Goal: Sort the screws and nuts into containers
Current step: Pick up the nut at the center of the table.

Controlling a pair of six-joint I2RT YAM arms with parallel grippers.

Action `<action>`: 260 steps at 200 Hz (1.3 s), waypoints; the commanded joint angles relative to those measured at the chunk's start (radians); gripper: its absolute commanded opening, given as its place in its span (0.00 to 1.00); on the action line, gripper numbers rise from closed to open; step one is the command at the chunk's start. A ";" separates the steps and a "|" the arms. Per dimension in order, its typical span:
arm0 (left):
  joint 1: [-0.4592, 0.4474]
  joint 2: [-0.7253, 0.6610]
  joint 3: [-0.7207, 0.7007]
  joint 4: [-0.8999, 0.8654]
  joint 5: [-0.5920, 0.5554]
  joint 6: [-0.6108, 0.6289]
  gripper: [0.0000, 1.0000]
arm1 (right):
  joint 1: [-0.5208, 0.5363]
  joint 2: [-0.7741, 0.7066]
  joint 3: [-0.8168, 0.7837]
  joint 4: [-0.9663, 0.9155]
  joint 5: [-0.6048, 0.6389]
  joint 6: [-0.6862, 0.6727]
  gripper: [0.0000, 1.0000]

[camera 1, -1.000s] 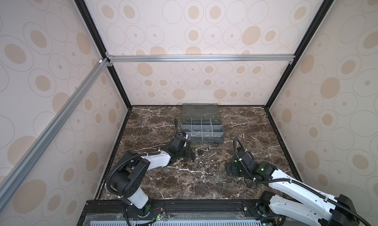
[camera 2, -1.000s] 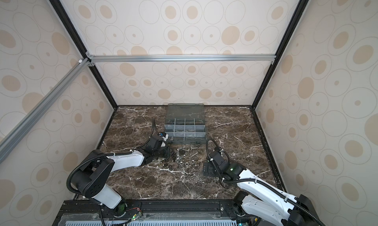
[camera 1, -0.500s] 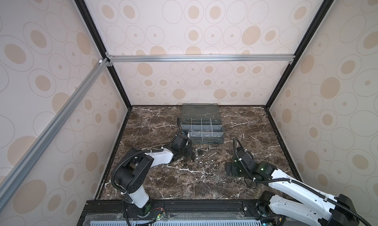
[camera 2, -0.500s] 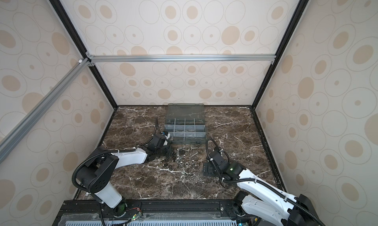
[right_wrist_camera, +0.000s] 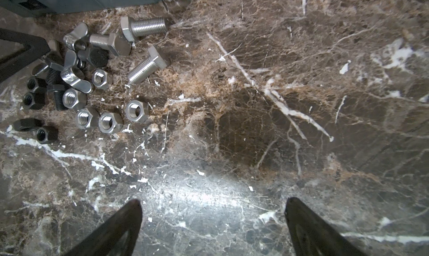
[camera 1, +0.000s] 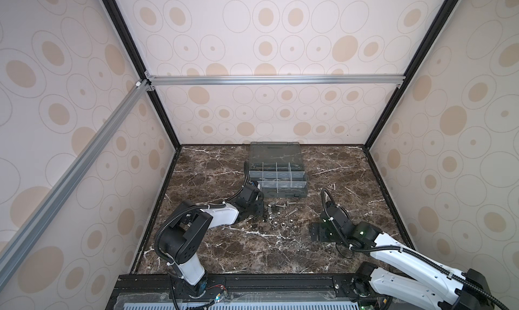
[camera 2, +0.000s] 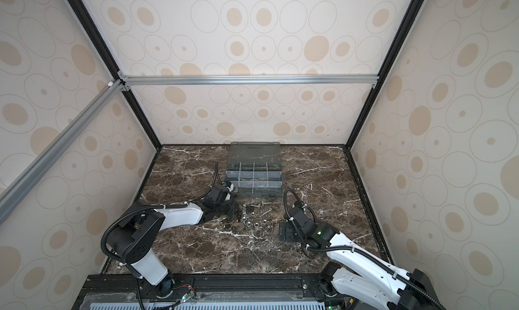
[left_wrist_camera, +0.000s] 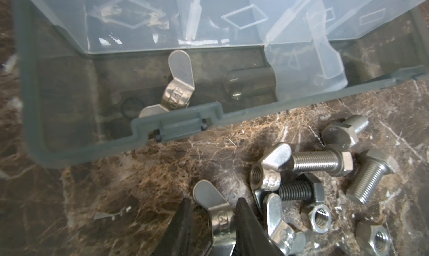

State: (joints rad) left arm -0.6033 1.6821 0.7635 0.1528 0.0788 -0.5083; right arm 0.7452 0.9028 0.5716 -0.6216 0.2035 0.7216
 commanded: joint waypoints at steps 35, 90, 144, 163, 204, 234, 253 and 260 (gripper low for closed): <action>-0.015 0.005 -0.011 -0.015 -0.030 0.008 0.32 | 0.009 -0.020 -0.021 -0.031 0.017 0.024 1.00; -0.033 -0.014 -0.022 -0.022 -0.049 0.005 0.32 | 0.008 -0.020 -0.020 -0.031 0.014 0.024 1.00; -0.046 -0.013 -0.025 -0.033 -0.064 0.007 0.28 | 0.009 -0.028 -0.027 -0.031 0.013 0.032 1.00; -0.048 -0.008 -0.023 -0.036 -0.070 0.010 0.26 | 0.009 -0.032 -0.029 -0.033 0.013 0.033 1.00; -0.054 -0.007 -0.018 -0.034 -0.077 0.007 0.22 | 0.009 -0.040 -0.030 -0.038 0.016 0.035 1.00; -0.055 -0.021 -0.019 -0.037 -0.089 0.010 0.19 | 0.009 -0.048 -0.030 -0.046 0.018 0.036 1.00; -0.054 -0.034 -0.019 -0.041 -0.097 0.014 0.16 | 0.008 -0.056 -0.032 -0.049 0.019 0.037 1.00; -0.055 -0.040 -0.018 -0.042 -0.100 0.016 0.16 | 0.009 -0.058 -0.033 -0.050 0.020 0.039 1.00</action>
State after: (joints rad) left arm -0.6483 1.6775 0.7422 0.1417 0.0101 -0.5034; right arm 0.7452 0.8623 0.5571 -0.6369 0.2066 0.7406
